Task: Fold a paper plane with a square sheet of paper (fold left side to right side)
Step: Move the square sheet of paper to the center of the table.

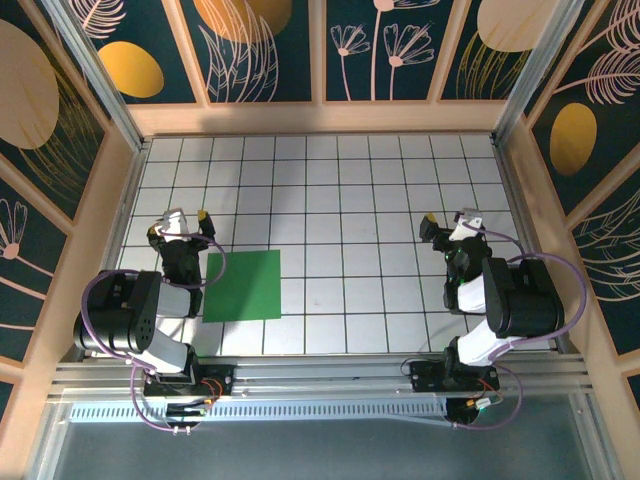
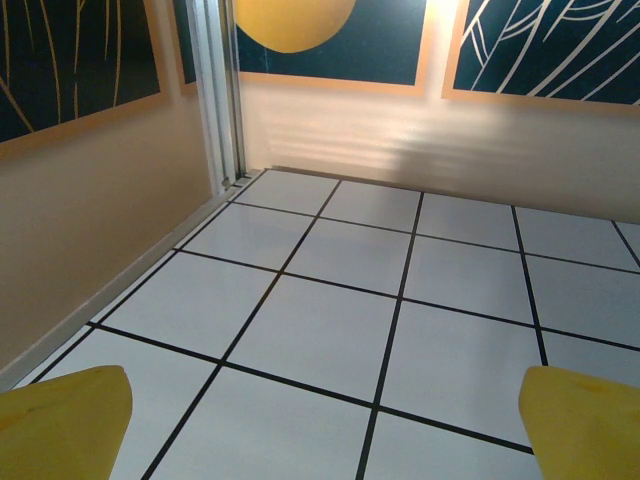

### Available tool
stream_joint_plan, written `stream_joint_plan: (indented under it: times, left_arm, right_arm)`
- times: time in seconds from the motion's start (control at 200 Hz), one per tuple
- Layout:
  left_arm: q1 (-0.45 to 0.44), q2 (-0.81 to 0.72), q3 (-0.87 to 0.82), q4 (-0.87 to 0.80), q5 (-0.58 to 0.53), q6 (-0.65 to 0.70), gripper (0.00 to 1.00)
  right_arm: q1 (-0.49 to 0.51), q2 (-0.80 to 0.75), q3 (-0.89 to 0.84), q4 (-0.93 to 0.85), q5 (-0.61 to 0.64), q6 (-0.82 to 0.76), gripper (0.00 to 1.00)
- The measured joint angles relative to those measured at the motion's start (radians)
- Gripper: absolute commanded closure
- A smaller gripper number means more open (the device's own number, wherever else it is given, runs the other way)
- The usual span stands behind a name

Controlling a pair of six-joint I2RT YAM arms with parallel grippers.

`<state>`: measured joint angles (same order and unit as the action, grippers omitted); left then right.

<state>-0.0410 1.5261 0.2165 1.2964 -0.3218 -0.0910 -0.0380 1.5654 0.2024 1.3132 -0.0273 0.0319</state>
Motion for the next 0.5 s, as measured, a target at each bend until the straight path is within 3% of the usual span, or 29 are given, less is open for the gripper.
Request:
stream_joint_plan:
  times: [0.15, 0.26, 0.5]
  left_arm:
    - [0.0, -0.02, -0.001, -0.02, -0.007, -0.008, 0.01]
    - [0.0, -0.083, -0.001, -0.071, -0.018, -0.013, 0.01]
    - [0.0, -0.385, 0.173, -0.499, -0.042, -0.106, 0.01]
  right_arm:
    - [-0.002, -0.01, -0.003, -0.002, 0.009, 0.004, 0.01]
    - [-0.002, -0.117, -0.013, -0.058, 0.032, 0.009, 0.01]
    - [-0.006, -0.481, 0.046, -0.399, 0.077, 0.092, 0.01]
